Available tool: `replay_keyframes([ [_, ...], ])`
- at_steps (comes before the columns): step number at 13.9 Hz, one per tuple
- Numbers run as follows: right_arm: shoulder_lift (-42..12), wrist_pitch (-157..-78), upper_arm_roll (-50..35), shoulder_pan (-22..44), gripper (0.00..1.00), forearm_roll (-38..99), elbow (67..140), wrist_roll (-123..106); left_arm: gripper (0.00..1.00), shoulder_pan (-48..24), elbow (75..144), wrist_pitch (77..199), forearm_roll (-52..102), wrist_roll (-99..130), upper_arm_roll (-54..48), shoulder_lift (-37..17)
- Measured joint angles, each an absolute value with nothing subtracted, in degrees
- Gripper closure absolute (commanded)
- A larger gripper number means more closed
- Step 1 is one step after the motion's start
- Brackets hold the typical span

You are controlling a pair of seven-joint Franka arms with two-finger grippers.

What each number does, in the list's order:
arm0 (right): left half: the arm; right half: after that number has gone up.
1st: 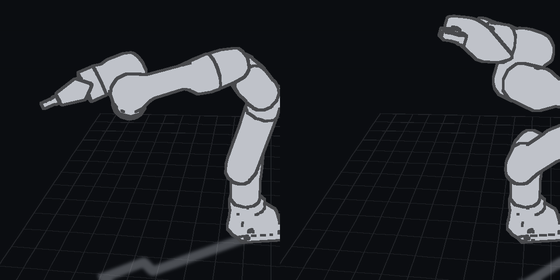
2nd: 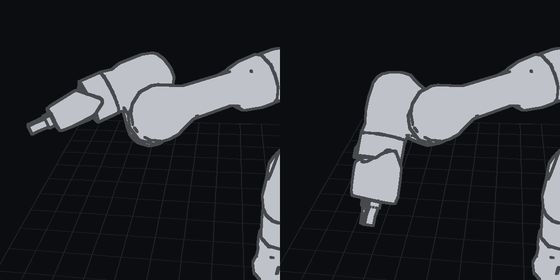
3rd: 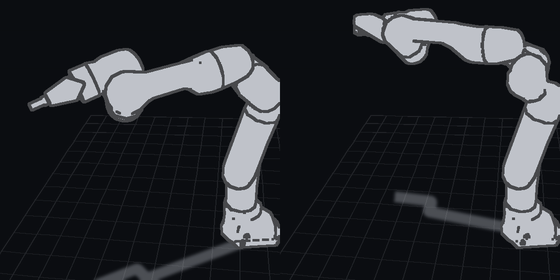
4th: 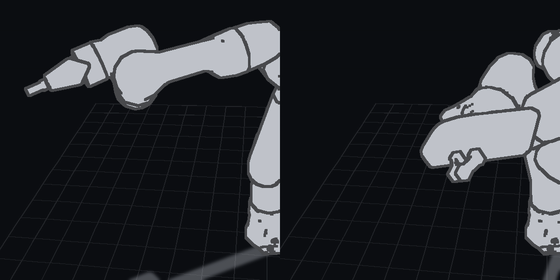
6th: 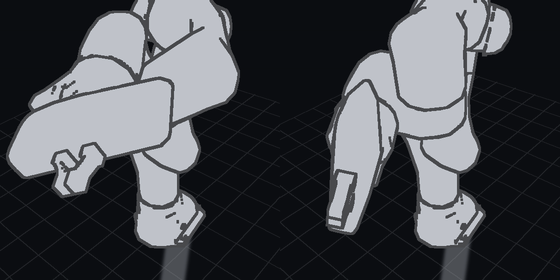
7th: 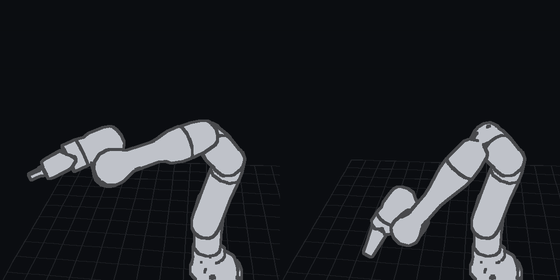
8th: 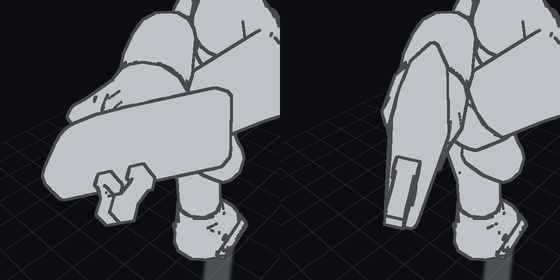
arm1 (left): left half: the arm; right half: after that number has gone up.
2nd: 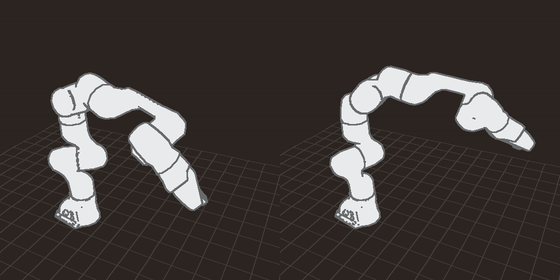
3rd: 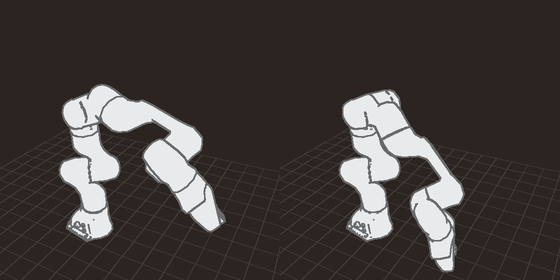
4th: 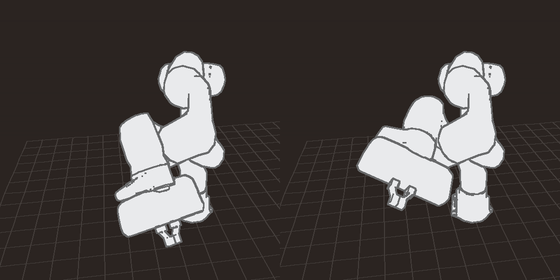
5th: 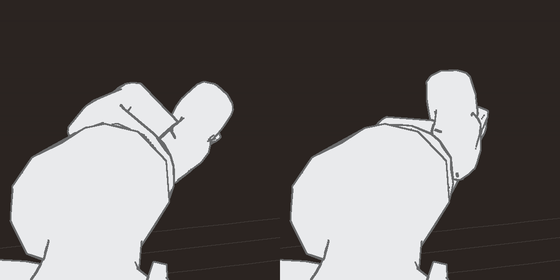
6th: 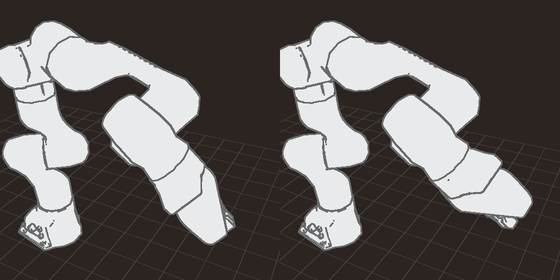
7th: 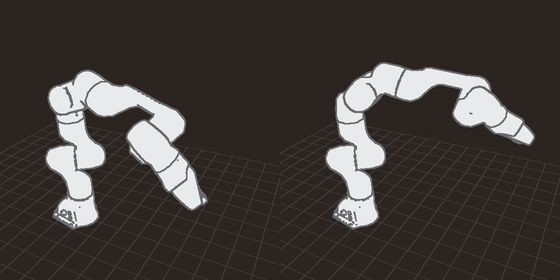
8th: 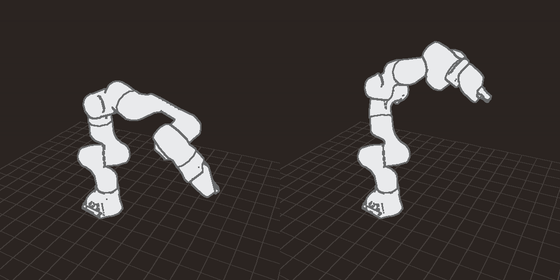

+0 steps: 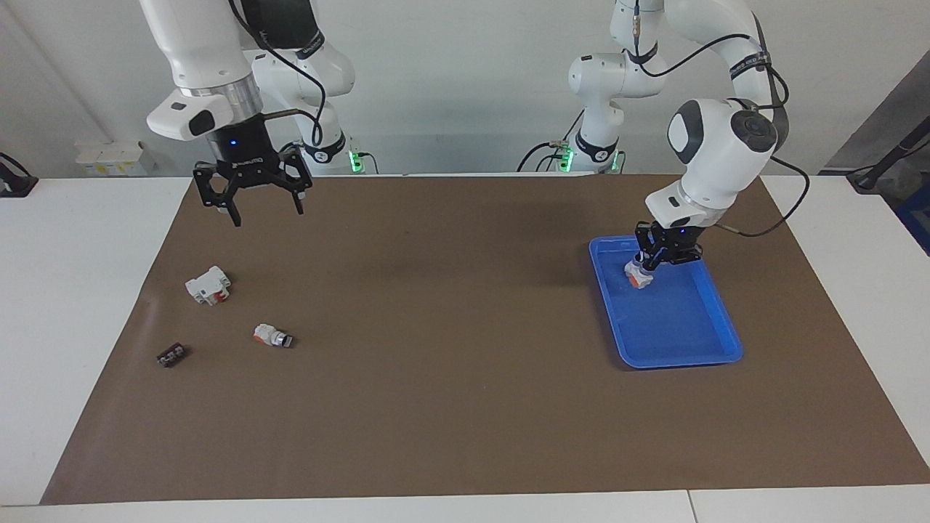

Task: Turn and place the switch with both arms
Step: 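Carry the switch into the tray with the left gripper while the right gripper retracts, then lower the switch into the tray and open the left gripper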

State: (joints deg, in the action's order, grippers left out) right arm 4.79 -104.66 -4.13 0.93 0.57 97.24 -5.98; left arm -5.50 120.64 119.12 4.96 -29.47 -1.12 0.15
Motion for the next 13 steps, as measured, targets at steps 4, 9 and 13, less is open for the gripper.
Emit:
replay_keyframes([
  [4,5.0,-92.1,-1.0,-0.1,0.0,0.4,93.4,-2.4,1.0,-5.7,125.6,119.9,4.9,-29.5,-1.7,1.4],
  [9,5.5,-88.6,-1.0,-0.3,0.0,0.4,93.1,4.1,1.0,-5.9,127.3,122.0,4.9,-30.5,-2.0,2.7],
  [13,5.8,-88.8,0.5,-0.3,0.0,-0.2,93.0,4.2,0.96,-6.3,127.8,127.1,4.9,-31.8,-2.1,2.5],
])
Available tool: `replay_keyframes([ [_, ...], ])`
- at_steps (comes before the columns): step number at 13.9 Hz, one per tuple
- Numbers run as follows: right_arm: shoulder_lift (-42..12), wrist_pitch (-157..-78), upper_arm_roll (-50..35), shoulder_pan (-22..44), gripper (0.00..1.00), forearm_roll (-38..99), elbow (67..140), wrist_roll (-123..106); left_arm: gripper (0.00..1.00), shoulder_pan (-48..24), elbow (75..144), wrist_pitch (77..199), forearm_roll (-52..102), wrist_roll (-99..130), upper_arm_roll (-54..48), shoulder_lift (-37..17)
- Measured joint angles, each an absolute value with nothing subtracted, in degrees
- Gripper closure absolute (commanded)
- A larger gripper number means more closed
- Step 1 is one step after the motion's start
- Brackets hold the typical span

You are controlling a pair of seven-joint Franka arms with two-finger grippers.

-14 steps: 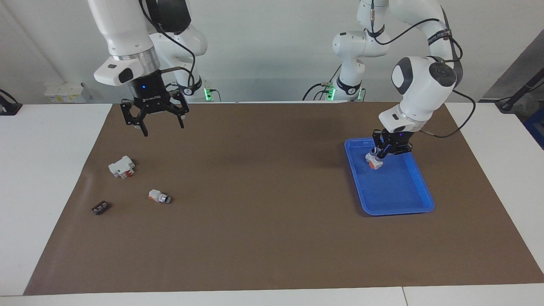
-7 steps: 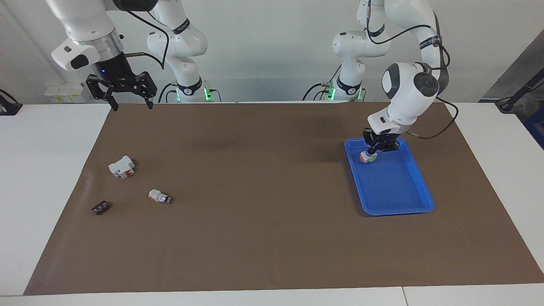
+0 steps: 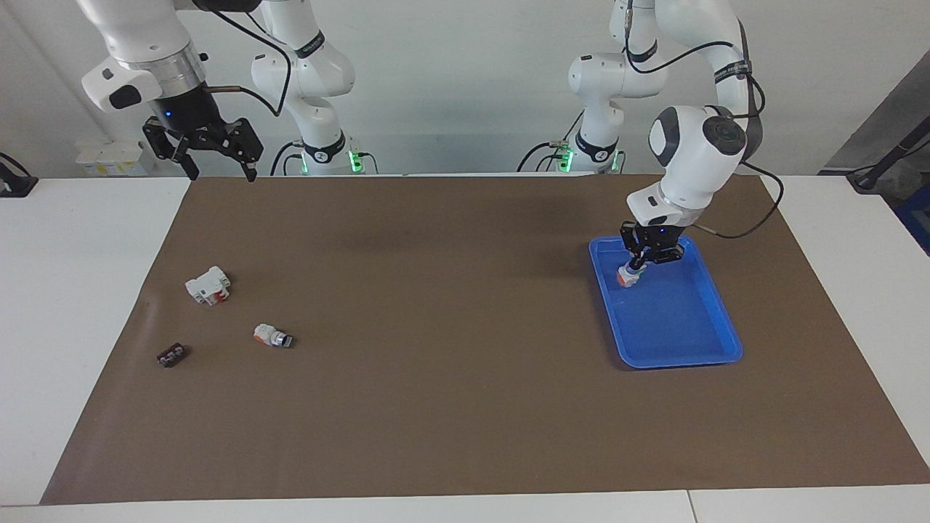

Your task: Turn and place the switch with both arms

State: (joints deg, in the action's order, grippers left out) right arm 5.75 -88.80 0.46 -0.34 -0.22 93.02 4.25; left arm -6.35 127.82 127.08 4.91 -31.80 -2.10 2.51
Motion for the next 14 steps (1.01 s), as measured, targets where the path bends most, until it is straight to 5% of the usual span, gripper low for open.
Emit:
replay_keyframes([
  [1,5.6,-87.9,1.0,-0.4,0.0,-0.3,92.9,4.2,0.42,-6.6,128.0,127.1,4.9,-31.8,-2.1,2.4],
  [2,5.1,-87.5,1.2,-0.4,0.0,-0.3,92.5,4.2,0.0,-6.8,128.3,126.9,4.9,-31.8,-2.1,2.3],
  [14,1.4,-88.2,1.0,1.3,0.0,-1.2,90.3,4.3,0.0,-7.1,121.8,113.4,4.9,-16.6,-1.4,7.0],
])
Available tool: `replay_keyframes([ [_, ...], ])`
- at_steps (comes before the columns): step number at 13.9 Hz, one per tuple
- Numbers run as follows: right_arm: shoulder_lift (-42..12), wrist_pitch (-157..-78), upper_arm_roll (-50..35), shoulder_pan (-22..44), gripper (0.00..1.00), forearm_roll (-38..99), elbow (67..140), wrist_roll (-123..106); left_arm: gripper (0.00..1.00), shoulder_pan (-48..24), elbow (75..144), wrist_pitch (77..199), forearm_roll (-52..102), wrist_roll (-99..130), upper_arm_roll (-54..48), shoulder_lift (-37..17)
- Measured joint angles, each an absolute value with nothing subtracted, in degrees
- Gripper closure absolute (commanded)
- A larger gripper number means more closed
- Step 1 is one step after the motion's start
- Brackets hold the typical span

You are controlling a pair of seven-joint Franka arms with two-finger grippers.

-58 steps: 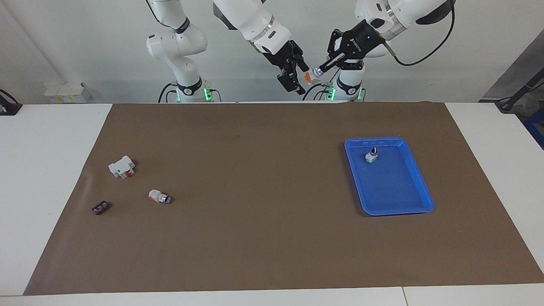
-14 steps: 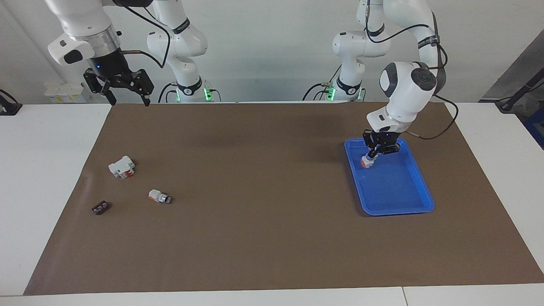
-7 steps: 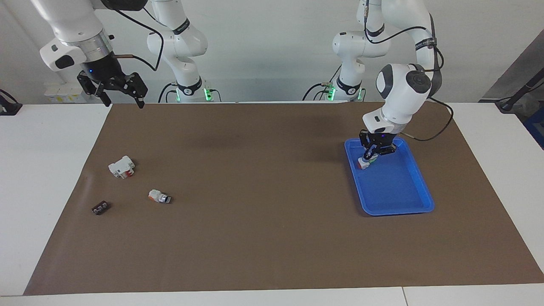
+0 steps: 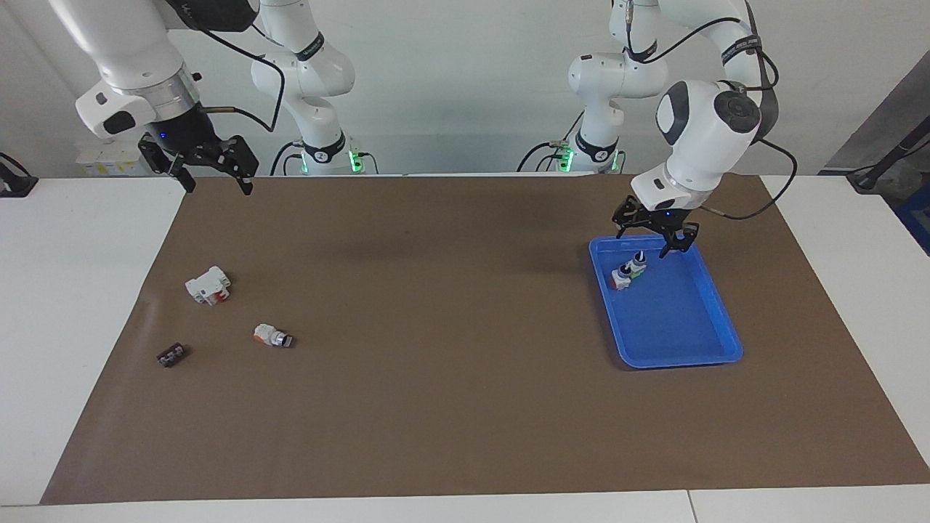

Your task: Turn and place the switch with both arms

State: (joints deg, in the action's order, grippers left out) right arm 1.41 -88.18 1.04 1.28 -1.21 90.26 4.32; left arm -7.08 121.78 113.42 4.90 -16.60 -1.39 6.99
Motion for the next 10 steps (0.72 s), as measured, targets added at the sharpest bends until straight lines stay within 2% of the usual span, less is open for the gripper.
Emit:
replay_keyframes([
  [2,1.6,-88.4,1.0,1.7,0.0,-1.3,90.6,4.3,0.0,-7.0,120.3,113.3,4.9,-14.1,-1.1,7.3],
  [4,1.8,-88.4,1.0,1.8,0.0,-1.3,90.7,4.3,0.0,-6.7,115.5,110.0,4.9,-13.3,-0.3,7.2],
  [7,1.9,-88.4,1.0,1.8,0.0,-1.3,90.8,4.3,0.0,-6.3,106.1,102.6,4.7,-13.2,1.0,5.4],
  [10,1.9,-88.4,1.1,1.7,0.0,-1.3,90.8,4.3,0.0,-6.2,93.5,93.6,2.1,-12.7,1.3,0.9],
])
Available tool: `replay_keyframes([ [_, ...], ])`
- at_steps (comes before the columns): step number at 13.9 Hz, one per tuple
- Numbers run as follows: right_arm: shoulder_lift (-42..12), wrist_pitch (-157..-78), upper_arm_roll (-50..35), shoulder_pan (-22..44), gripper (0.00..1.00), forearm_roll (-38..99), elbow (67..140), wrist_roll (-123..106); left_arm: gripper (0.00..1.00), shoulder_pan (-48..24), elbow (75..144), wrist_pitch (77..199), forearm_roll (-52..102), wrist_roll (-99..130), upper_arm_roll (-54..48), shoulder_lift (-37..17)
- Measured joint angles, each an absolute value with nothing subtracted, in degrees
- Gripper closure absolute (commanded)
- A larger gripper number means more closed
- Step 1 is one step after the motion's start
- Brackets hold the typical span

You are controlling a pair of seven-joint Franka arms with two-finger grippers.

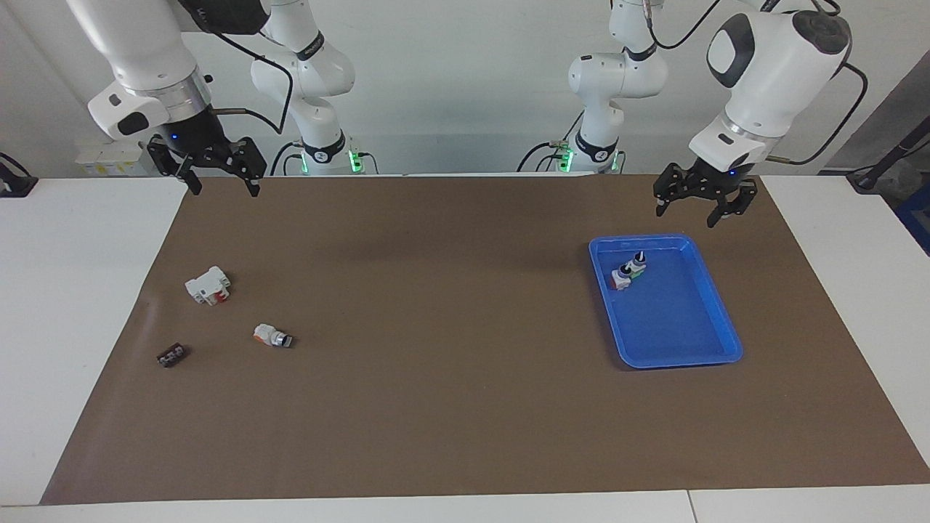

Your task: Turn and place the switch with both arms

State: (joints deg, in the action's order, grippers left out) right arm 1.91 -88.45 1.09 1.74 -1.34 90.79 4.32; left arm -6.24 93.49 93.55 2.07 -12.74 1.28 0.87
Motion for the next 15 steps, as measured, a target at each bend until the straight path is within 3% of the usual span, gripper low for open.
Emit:
replay_keyframes([
  [4,1.9,-88.5,1.1,1.6,0.0,-1.3,90.8,4.3,0.0,-5.3,85.0,86.1,1.4,-8.9,0.8,-0.9],
  [10,2.0,-88.5,1.1,1.6,0.0,-1.3,90.8,4.4,0.0,-1.8,86.2,80.2,1.4,-7.7,-1.2,3.4],
  [15,2.5,-88.4,1.1,1.6,0.0,-1.3,91.7,6.1,0.0,0.6,86.5,80.2,1.4,-7.7,-2.8,3.7],
])
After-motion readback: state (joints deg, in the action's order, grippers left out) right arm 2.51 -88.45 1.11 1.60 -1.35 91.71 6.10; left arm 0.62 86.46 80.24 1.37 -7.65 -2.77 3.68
